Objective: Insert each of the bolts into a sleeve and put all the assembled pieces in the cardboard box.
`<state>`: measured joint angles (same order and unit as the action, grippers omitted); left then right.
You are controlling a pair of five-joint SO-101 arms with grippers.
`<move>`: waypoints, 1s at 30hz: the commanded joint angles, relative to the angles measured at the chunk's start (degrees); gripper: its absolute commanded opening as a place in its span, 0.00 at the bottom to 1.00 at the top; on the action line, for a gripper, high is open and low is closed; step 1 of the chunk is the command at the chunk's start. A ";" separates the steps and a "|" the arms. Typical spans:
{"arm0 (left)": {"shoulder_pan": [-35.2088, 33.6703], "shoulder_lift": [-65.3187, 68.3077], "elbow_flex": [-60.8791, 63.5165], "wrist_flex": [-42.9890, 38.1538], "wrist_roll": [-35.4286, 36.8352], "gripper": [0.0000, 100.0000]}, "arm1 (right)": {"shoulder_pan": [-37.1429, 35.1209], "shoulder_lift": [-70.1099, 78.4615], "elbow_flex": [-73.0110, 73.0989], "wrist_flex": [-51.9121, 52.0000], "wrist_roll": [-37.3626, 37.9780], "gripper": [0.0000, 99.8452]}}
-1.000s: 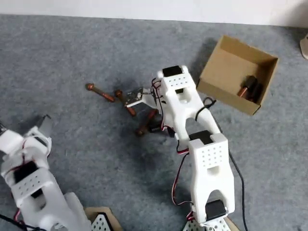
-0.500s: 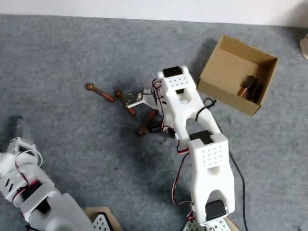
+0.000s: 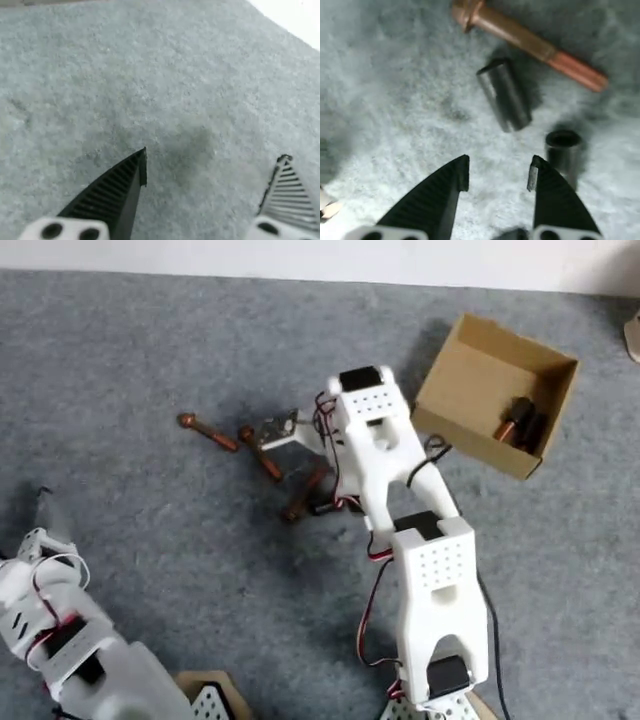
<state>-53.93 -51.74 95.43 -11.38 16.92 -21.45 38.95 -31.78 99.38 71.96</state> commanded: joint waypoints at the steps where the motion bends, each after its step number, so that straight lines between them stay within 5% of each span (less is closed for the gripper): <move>1: 2.33 -1.10 1.10 0.35 0.09 0.37 | -0.75 -3.38 -5.41 -0.84 -0.44 0.18; 30: 1.98 -1.19 1.10 0.35 -0.18 0.37 | 2.68 2.51 -5.67 -9.10 1.93 0.18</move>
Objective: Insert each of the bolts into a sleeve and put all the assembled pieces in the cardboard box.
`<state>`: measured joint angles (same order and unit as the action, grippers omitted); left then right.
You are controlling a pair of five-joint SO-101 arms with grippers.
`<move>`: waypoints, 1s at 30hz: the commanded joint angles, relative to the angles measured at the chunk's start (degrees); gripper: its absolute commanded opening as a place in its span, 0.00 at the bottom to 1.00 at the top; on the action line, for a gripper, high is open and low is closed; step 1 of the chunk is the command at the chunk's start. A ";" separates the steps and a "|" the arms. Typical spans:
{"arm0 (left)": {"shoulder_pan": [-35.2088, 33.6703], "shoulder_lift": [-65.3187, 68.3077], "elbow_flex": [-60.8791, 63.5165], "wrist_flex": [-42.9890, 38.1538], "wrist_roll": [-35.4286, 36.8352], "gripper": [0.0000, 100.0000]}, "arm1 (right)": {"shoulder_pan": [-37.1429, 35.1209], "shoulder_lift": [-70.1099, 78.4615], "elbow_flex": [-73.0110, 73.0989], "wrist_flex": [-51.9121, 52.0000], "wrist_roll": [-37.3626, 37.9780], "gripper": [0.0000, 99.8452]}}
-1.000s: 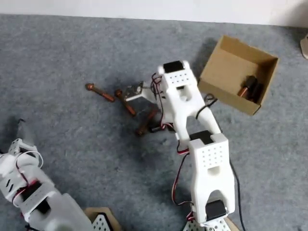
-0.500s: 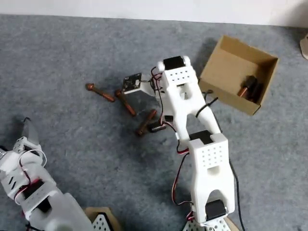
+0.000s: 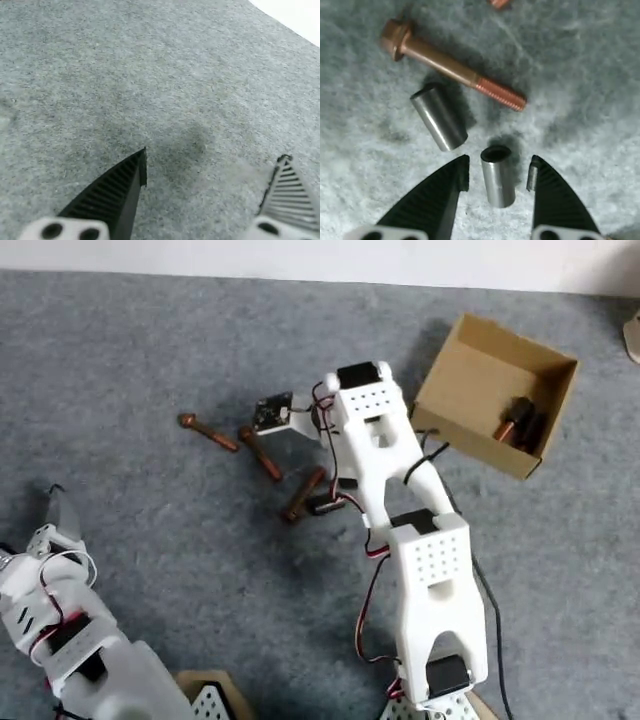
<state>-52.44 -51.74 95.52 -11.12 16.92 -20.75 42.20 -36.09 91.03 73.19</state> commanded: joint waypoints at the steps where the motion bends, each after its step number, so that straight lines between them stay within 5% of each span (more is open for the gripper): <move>1: 0.57 -1.19 1.01 0.09 -0.18 0.37 | 2.15 -0.48 -1.36 -0.75 0.70 0.18; 25: 0.66 -1.19 1.01 0.00 -0.18 0.37 | 3.91 6.90 2.86 0.92 0.18 0.18; 30: 0.75 -1.27 1.01 -0.09 0.00 0.37 | 2.68 8.48 2.86 0.92 -0.26 0.01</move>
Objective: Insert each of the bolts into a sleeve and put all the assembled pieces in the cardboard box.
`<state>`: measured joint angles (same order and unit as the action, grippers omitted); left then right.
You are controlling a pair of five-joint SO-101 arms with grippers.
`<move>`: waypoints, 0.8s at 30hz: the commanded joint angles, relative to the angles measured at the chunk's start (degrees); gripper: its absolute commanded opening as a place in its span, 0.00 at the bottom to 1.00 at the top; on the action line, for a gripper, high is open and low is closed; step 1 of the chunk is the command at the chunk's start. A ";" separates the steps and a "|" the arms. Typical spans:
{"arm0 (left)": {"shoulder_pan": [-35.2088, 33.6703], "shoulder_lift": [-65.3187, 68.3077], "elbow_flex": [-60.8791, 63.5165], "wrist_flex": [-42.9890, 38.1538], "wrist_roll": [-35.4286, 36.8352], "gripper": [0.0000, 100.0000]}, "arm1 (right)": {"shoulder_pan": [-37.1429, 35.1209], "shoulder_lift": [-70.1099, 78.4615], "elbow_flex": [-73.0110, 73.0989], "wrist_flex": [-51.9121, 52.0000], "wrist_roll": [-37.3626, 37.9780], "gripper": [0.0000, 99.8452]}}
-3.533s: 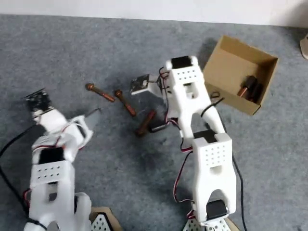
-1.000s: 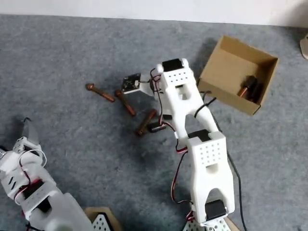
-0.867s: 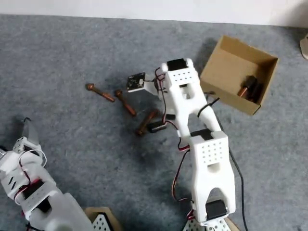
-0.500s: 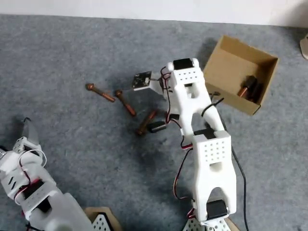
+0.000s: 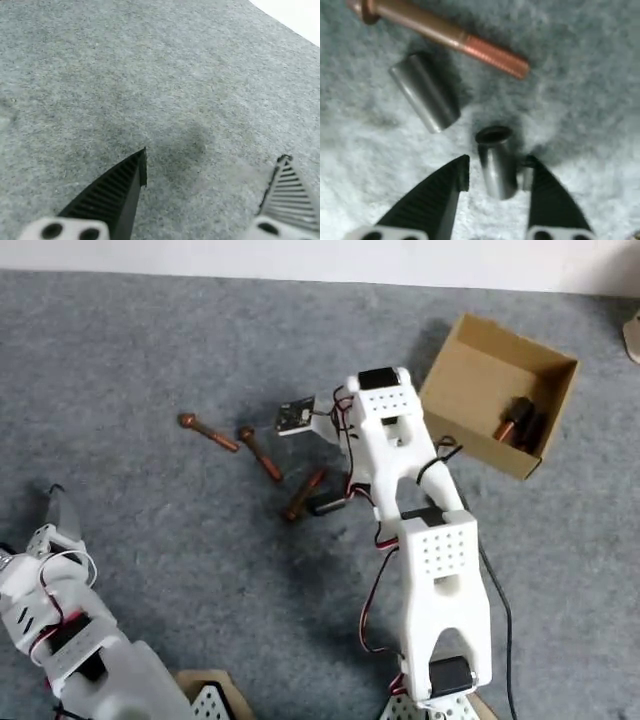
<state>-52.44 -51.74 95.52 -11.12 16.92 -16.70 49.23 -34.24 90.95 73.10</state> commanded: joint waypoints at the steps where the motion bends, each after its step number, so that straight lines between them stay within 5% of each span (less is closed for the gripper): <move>1: 0.84 -1.27 1.01 -0.18 0.09 0.37 | -1.45 1.54 1.01 1.01 -0.88 0.02; 8: 0.92 -1.27 0.66 -0.26 0.09 0.37 | -0.22 1.01 0.31 3.12 -1.85 0.01; 15: 6.99 -1.27 0.57 3.25 -0.18 0.37 | 1.80 -2.24 -6.90 3.82 -13.19 0.01; 24: 21.41 -1.27 -16.13 39.03 0.00 0.37 | 6.46 -3.65 -9.10 3.74 -28.75 0.01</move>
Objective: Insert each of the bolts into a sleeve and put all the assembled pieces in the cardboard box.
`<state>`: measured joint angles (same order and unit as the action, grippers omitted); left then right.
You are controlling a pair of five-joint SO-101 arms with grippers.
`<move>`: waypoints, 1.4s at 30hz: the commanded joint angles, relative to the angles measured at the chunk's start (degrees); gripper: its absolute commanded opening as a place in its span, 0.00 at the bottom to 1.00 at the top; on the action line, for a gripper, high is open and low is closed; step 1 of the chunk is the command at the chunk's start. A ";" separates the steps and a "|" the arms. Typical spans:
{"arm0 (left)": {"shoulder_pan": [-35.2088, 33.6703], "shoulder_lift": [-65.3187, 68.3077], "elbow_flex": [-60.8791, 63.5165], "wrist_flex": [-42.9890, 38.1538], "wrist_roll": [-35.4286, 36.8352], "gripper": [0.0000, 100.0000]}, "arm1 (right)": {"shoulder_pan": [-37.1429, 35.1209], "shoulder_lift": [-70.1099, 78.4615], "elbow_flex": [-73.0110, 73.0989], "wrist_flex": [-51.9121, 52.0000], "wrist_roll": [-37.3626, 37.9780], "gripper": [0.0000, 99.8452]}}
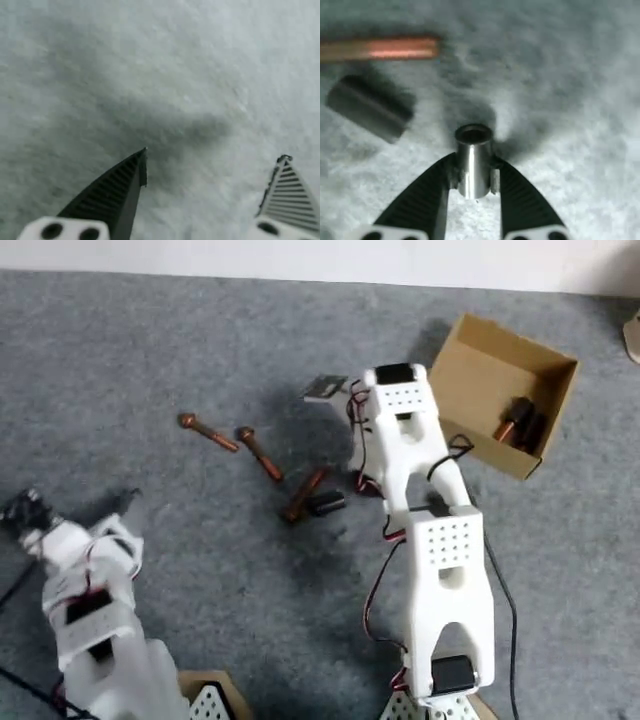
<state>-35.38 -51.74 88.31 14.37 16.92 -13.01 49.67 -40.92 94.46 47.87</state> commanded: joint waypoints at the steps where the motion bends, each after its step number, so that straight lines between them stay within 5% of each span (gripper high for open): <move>1: 5.76 -1.27 -11.47 17.32 0.09 0.37 | 3.30 -4.09 -2.42 0.31 -4.22 0.01; 11: 17.01 -0.75 -22.11 27.69 5.10 0.35 | 4.09 -4.09 -6.20 -0.13 -13.80 0.01; 20: 20.53 -0.66 -28.35 29.27 9.05 0.05 | 4.00 -4.00 -8.31 -0.13 -16.44 0.01; 27: 23.34 1.98 -29.93 29.80 11.08 0.05 | 4.00 -4.18 -8.31 -1.45 -19.78 0.01; 42: 24.22 37.14 -56.31 39.21 16.70 0.05 | 4.35 -4.18 -8.40 -7.25 -22.86 0.01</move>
<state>-12.18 -15.60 37.05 53.32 32.13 -9.49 49.93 -46.20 89.54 25.54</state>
